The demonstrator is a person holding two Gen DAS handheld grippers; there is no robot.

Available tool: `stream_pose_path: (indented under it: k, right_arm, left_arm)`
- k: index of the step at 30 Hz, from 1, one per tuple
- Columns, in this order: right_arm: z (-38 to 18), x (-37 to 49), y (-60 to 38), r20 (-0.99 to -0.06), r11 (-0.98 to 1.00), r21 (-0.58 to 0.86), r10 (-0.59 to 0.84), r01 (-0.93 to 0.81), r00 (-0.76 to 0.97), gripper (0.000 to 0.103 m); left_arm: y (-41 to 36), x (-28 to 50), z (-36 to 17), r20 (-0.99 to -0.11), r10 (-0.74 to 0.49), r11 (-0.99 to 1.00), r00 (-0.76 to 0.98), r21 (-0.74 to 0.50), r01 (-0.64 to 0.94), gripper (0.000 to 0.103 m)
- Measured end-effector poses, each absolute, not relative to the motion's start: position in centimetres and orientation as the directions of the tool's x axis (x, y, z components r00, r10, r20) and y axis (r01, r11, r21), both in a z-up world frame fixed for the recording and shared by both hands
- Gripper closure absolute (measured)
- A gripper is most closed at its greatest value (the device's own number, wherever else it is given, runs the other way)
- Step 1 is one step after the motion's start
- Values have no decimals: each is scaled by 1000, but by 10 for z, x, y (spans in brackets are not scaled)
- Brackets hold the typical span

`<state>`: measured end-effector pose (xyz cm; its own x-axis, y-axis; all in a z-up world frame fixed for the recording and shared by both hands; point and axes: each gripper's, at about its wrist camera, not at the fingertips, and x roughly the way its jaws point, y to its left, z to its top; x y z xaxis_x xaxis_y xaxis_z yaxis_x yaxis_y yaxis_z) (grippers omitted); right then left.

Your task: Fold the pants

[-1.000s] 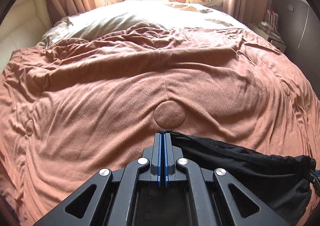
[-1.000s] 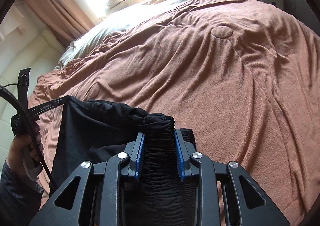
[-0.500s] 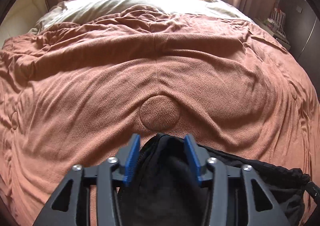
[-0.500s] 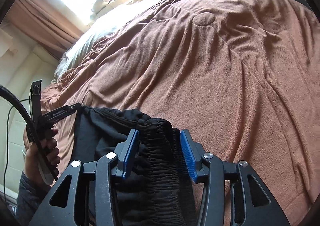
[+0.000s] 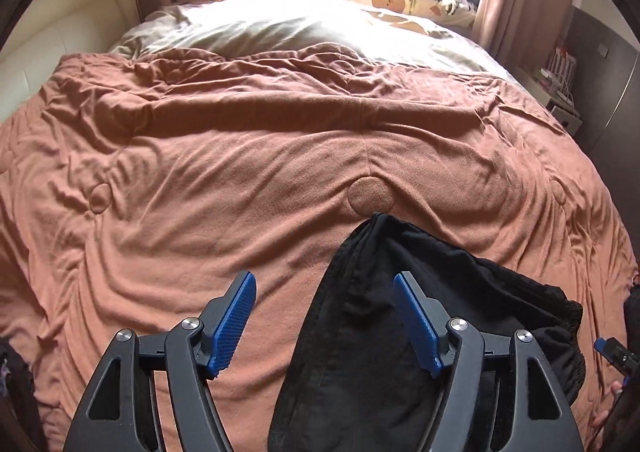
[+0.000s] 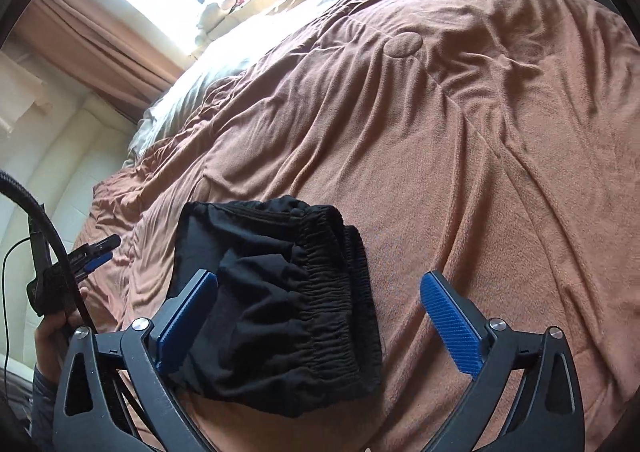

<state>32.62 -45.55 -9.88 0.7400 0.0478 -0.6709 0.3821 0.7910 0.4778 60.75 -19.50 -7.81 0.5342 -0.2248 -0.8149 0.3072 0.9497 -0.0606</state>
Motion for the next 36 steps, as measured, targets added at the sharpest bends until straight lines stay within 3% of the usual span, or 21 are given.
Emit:
stream_pose_path:
  k: [13, 18, 28, 30, 36]
  right_arm:
    - [-98, 262, -427, -684, 782, 473, 34, 407, 729, 2]
    - [-108, 244, -424, -658, 744, 554, 115, 375, 745, 26]
    - [-125, 236, -425, -599, 679, 659, 213, 324, 772, 32]
    - [-130, 237, -426, -595, 674, 664, 213, 324, 775, 39]
    - [-148, 250, -432, -607, 656, 671, 217, 347, 764, 47]
  left_arm:
    - [-142, 526, -65, -802, -224, 957, 554, -73, 281, 30]
    - [-127, 498, -66, -795, -231, 956, 562, -79, 281, 30]
    - [-95, 459, -90, -807, -221, 965, 547, -101, 242, 30]
    - [-88, 455, -96, -810, -228, 966, 540, -119, 230, 33]
    - [-76, 449, -115, -812, -265, 960, 519, -174, 219, 40]
